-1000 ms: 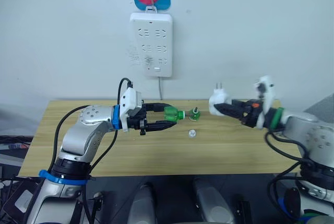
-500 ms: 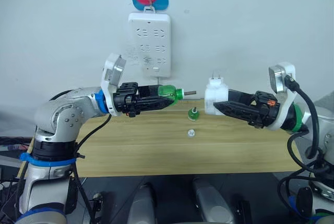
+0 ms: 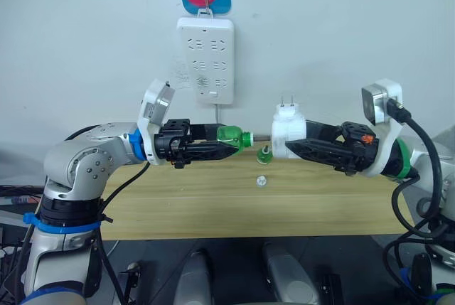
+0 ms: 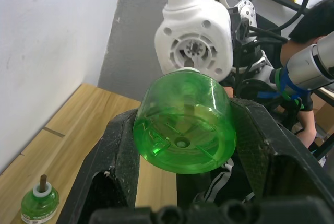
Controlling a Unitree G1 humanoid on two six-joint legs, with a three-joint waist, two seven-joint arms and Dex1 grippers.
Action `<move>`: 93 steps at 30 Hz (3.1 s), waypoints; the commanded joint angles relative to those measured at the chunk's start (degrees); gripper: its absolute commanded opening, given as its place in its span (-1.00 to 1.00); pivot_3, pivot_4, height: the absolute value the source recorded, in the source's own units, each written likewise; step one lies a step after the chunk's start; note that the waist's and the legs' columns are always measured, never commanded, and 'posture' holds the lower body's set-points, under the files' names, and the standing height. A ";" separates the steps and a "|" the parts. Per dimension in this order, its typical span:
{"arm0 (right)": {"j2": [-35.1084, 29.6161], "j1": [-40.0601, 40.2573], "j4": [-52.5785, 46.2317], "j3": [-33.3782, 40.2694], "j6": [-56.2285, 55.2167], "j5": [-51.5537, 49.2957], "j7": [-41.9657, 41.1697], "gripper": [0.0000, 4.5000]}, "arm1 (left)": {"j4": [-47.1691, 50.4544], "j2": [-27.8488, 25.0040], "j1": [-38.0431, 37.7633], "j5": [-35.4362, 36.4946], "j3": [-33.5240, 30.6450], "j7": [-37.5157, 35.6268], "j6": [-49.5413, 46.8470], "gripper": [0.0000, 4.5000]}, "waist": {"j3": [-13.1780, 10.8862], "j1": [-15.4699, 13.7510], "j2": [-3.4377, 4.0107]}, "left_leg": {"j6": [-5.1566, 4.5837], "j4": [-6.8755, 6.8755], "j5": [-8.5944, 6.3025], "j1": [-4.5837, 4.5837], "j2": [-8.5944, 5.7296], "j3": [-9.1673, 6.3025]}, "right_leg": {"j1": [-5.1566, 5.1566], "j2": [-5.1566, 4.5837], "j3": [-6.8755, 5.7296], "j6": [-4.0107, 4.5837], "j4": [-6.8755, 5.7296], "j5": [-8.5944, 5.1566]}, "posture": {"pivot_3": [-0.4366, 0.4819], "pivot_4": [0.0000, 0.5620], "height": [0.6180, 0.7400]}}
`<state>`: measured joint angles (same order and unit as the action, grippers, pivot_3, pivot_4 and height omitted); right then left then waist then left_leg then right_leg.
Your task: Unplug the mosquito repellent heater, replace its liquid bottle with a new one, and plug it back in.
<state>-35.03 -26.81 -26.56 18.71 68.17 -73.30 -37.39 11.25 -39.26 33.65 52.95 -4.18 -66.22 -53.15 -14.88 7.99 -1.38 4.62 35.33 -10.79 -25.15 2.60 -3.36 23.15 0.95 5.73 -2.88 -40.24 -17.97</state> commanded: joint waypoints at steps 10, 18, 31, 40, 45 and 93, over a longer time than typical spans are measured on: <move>-1.65 -0.11 -1.36 -2.44 -4.33 -2.78 0.83 0.31 | 1.89 0.47 0.79 1.58 0.02 -0.61 -0.66 0.06 | 0.00 -0.01 -0.01 | -0.01 0.61 -0.01 -0.01 -0.02 -0.01 | 0.00 0.02 0.03 -0.03 -0.54 -0.02 | -0.42 -0.22 0.73; -2.27 -0.24 -1.41 -4.45 -5.58 -3.13 1.17 0.31 | 1.78 0.45 1.50 1.48 0.51 -0.81 -0.60 0.06 | 0.00 -0.02 -0.01 | -0.01 0.72 0.00 0.00 -0.01 0.00 | 0.00 0.04 0.08 -0.05 -0.63 -0.03 | -0.42 -0.22 0.73; -2.12 -1.18 -1.77 -6.63 -6.89 -3.97 2.13 0.31 | 2.79 1.66 1.63 0.81 1.81 -0.50 0.44 0.06 | 0.00 -0.02 -0.01 | -0.01 0.69 -0.01 0.00 -0.01 -0.03 | 0.01 0.05 0.05 -0.03 -0.64 -0.01 | -0.42 -0.23 0.73; -3.66 0.58 -1.54 -6.94 -7.78 -3.82 1.18 0.31 | 1.56 2.55 2.15 -0.53 1.52 0.89 1.61 0.06 | 0.00 -0.02 -0.01 | -0.01 0.69 -0.01 -0.01 -0.01 -0.03 | 0.01 0.05 0.05 -0.03 -0.64 -0.01 | -0.42 -0.23 0.73; -3.62 0.56 -1.91 -7.39 -7.86 -4.27 1.63 0.31 | 1.92 2.83 2.13 -0.84 1.80 0.49 1.73 0.06 | 0.00 -0.03 -0.01 | -0.01 0.70 -0.01 -0.01 -0.02 -0.03 | 0.01 0.04 0.06 -0.03 -0.64 -0.01 | -0.43 -0.22 0.73; -6.20 -0.23 -0.28 -8.28 -9.35 -4.41 0.57 0.31 | 4.64 1.68 1.99 3.49 1.06 -0.65 -3.80 0.06 | -0.01 -0.06 -0.01 | -0.01 0.68 -0.01 -0.01 -0.01 -0.03 | 0.01 0.05 0.05 -0.05 -0.63 -0.03 | -0.42 -0.20 0.73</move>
<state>-41.49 -25.96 -25.46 10.36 59.72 -76.68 -36.44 12.20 -38.19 35.11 53.35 -3.22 -65.52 -57.10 -14.89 7.92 -1.39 4.60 36.02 -10.80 -25.16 2.59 -3.39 23.16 1.00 5.78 -2.93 -40.88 -17.99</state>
